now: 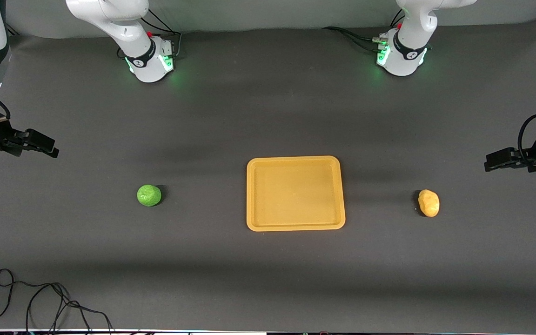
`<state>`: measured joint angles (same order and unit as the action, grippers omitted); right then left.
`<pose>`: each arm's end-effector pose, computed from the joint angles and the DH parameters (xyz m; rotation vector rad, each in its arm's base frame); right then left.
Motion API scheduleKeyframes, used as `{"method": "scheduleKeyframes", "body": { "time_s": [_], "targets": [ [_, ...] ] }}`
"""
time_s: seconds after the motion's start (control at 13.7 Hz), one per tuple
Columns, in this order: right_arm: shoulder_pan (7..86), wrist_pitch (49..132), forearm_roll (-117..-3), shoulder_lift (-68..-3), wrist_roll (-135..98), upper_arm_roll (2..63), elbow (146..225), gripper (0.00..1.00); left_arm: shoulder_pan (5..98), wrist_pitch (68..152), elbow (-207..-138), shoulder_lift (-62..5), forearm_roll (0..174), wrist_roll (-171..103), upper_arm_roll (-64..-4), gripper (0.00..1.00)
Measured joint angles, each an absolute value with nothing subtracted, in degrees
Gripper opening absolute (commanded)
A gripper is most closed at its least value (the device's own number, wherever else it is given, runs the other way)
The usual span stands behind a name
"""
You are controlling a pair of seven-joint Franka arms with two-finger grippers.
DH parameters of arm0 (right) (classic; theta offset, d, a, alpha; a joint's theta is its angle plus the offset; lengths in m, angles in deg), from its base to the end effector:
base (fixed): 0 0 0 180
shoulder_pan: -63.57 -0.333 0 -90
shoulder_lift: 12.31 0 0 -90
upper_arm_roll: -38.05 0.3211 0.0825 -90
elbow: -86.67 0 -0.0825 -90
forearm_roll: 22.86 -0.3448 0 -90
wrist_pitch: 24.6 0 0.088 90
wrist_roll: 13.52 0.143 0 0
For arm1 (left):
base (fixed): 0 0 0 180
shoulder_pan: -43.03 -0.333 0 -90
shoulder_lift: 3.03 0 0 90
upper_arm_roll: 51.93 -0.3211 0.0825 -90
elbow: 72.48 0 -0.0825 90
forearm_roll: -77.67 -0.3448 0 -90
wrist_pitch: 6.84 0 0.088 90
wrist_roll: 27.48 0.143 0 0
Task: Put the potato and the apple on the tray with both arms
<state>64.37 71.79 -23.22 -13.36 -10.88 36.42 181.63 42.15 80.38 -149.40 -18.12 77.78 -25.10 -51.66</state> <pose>0.5284 -0.0215 0.5561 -3.1327 0.1397 -0.0104 0.5864 0.0063 0.5421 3.1332 -0.0482 -0.1309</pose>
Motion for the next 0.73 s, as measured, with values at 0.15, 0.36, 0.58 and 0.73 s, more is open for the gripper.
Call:
{"method": "scheduleKeyframes", "body": {
  "time_s": [0.15,0.36,0.58,0.73],
  "targets": [
    [64.4,71.4,-23.2,-13.4,-10.9,36.4,181.6,1.00,42.1,80.6,-149.2,-18.1,77.8,-25.1,-51.7,1.00],
    [64.4,71.0,-23.2,-13.4,-10.9,36.4,181.6,1.00,42.1,81.0,-149.2,-18.1,77.6,-25.1,-51.8,1.00],
    [64.3,70.9,-23.2,-13.7,-11.0,36.4,181.4,1.00,42.1,80.9,-149.5,-18.1,77.4,-25.1,-51.8,0.99],
    [64.2,70.8,-23.2,-13.8,-11.1,36.4,181.3,1.00,42.1,81.1,-151.1,-18.1,77.3,-25.1,-51.9,0.98]
  ]
}}
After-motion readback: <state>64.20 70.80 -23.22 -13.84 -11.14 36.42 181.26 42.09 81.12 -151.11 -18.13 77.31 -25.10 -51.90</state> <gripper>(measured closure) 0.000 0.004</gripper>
